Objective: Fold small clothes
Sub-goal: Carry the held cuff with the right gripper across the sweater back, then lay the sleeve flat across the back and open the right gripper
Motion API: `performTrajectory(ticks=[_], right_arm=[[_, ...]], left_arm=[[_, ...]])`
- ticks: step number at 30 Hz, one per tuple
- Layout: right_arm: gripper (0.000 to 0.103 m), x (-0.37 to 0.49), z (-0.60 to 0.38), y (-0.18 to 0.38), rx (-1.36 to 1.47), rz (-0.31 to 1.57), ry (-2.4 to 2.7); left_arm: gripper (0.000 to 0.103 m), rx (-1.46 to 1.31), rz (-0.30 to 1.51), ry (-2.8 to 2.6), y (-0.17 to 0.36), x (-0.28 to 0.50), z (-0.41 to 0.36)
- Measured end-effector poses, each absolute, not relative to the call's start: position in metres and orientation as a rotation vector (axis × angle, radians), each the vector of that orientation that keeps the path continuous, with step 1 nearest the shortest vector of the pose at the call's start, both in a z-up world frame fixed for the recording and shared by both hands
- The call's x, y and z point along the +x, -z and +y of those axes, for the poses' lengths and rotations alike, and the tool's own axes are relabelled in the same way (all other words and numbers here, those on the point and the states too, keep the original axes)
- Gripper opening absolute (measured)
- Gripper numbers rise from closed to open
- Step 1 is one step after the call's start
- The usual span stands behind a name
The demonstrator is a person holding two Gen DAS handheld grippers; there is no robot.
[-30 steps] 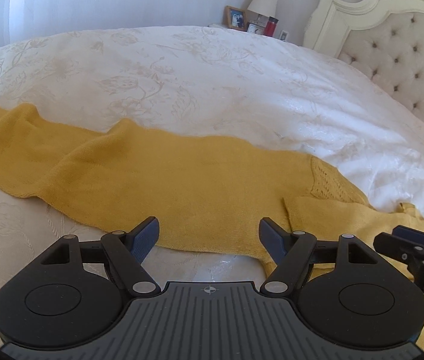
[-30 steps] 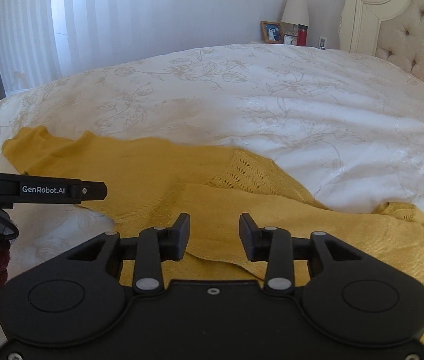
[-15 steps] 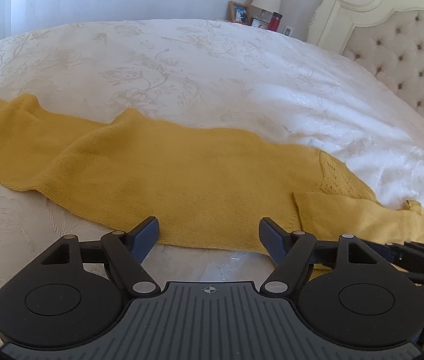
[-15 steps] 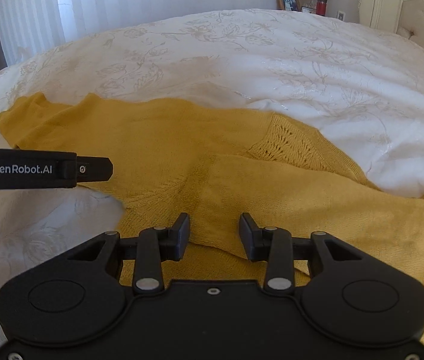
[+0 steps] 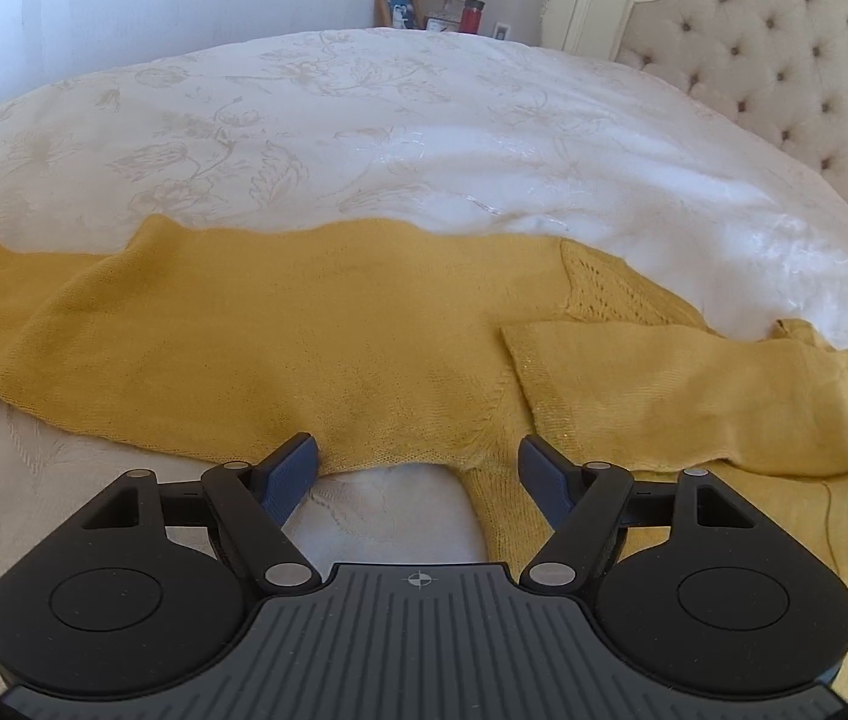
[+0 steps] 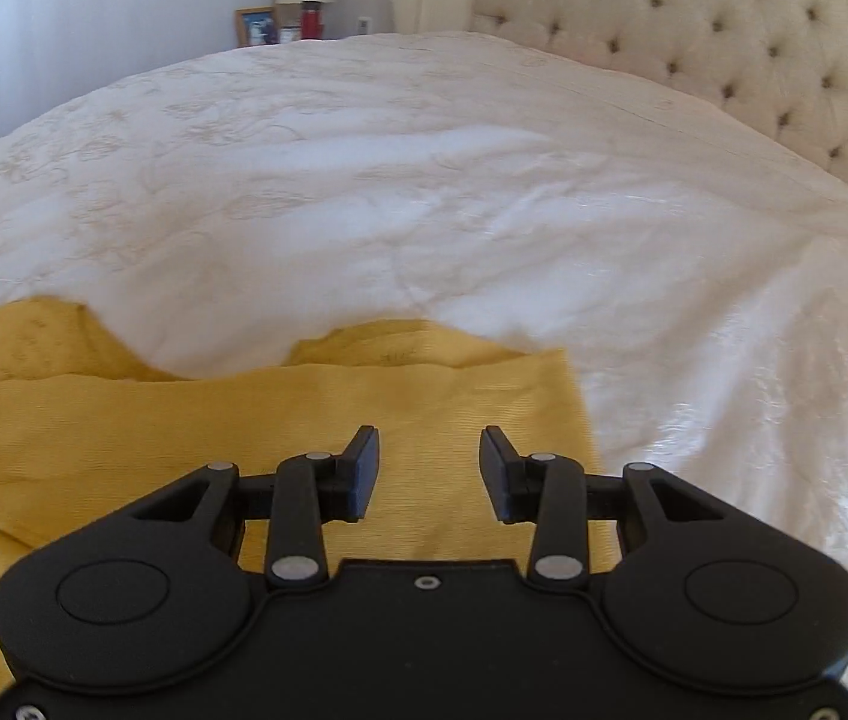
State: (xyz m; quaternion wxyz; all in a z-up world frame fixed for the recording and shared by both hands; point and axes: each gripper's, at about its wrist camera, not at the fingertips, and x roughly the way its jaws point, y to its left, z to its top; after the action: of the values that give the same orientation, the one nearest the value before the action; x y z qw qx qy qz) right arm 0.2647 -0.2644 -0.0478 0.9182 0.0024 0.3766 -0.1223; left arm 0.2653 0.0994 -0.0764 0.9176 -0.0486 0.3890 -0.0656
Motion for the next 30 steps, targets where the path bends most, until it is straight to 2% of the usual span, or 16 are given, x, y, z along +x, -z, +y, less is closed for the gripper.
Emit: performTrajectory(ticks=[2, 5, 14, 15, 16, 22, 27, 29, 30], right_arm=[[0.048, 0.267, -0.285, 0.052, 0.002, 0.771, 0.316], [0.056, 0.272, -0.309, 0.059, 0.039, 0.766, 0.356], [0.055, 0.29, -0.341, 0.087, 0.226, 0.808, 0.308], [0.043, 0.289, -0.341, 0.089, 0.252, 0.817, 0.291], [0.008, 0.288, -0.341, 0.09, 0.259, 0.823, 0.271], [0.008, 0.283, -0.336, 0.077, 0.129, 0.798, 0.371], [0.008, 0.296, -0.342, 0.099, 0.108, 0.881, 0.422], [0.01, 0.299, -0.338, 0.099, 0.079, 0.884, 0.425], [0.015, 0.298, -0.338, 0.096, 0.093, 0.872, 0.425]], left_arm=[[0.073, -0.078, 0.801, 0.13, 0.079, 0.266, 0.097], [0.075, -0.06, 0.796, 0.13, 0.081, 0.266, 0.094], [0.077, -0.021, 0.769, 0.136, 0.083, 0.264, 0.087], [0.077, -0.023, 0.766, 0.137, 0.083, 0.263, 0.088], [0.077, -0.027, 0.764, 0.139, 0.082, 0.263, 0.088], [0.077, -0.049, 0.752, 0.146, 0.081, 0.262, 0.089], [0.077, -0.04, 0.752, 0.145, 0.082, 0.263, 0.089], [0.077, -0.037, 0.753, 0.144, 0.083, 0.263, 0.089], [0.077, -0.033, 0.753, 0.145, 0.083, 0.263, 0.089]])
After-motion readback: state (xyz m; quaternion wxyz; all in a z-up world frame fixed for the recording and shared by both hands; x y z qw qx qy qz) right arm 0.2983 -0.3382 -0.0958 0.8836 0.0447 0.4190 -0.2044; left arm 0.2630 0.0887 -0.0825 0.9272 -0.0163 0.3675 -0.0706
